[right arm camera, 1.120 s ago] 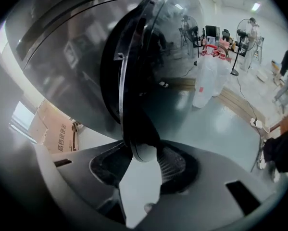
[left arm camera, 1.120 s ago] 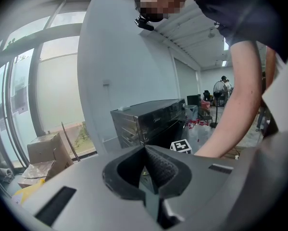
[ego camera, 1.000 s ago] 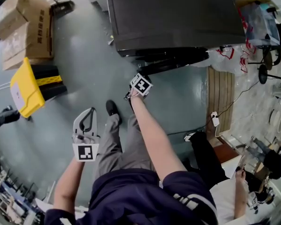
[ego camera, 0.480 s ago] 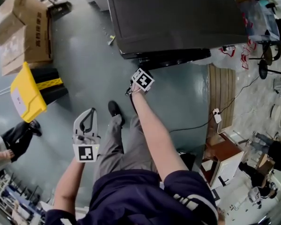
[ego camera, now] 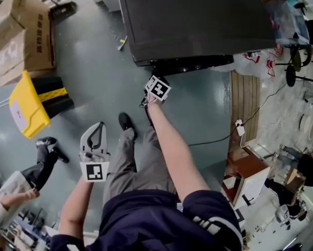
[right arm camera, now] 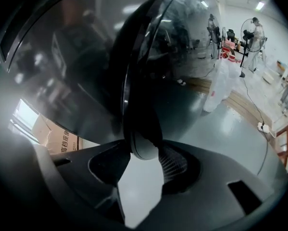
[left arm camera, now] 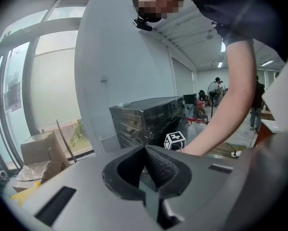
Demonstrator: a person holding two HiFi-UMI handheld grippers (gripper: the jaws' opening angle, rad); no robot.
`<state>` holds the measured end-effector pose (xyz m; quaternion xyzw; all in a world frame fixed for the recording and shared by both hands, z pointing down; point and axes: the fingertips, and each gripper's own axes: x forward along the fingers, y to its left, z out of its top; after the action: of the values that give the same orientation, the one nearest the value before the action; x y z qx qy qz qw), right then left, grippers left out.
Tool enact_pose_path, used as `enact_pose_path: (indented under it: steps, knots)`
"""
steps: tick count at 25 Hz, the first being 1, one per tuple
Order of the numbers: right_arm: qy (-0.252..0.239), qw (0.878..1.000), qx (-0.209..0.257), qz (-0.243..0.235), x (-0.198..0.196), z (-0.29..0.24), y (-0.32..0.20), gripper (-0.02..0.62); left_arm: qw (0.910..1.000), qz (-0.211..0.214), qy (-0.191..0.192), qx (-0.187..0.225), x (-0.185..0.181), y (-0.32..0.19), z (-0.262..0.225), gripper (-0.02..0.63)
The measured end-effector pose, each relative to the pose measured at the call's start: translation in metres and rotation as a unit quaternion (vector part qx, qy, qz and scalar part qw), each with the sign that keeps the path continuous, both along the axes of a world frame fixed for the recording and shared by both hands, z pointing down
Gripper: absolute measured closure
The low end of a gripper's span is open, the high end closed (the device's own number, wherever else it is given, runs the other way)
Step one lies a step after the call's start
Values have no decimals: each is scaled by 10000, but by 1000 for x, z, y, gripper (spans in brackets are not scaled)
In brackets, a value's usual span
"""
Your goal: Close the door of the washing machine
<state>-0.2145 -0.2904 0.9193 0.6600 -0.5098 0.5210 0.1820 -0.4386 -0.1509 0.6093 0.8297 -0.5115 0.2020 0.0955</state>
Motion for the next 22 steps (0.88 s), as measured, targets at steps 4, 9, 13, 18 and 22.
enact_pose_path:
  steps: [4,9,13,18,22]
  knots:
    - [39,9999,102,10,8,-7,-4,393,10000,-3,9,-69,0,1,4,583]
    - [-128,9999,76,-83,4,-8,-11,376,10000,33,33,-23,0,-3,6,583]
    - [25,9995,13,-307,1,-7,-12,402,10000,87,-2,-15,-2,-6,9,583]
    - [-92,9983,-80,-576,-3,-1,-8,391,10000,56,34,-15,-2,-7,12,583]
    - [-111,9978,-68,-646,1,-5,-12,388,10000,47,50,-29,-3,-3,15,583]
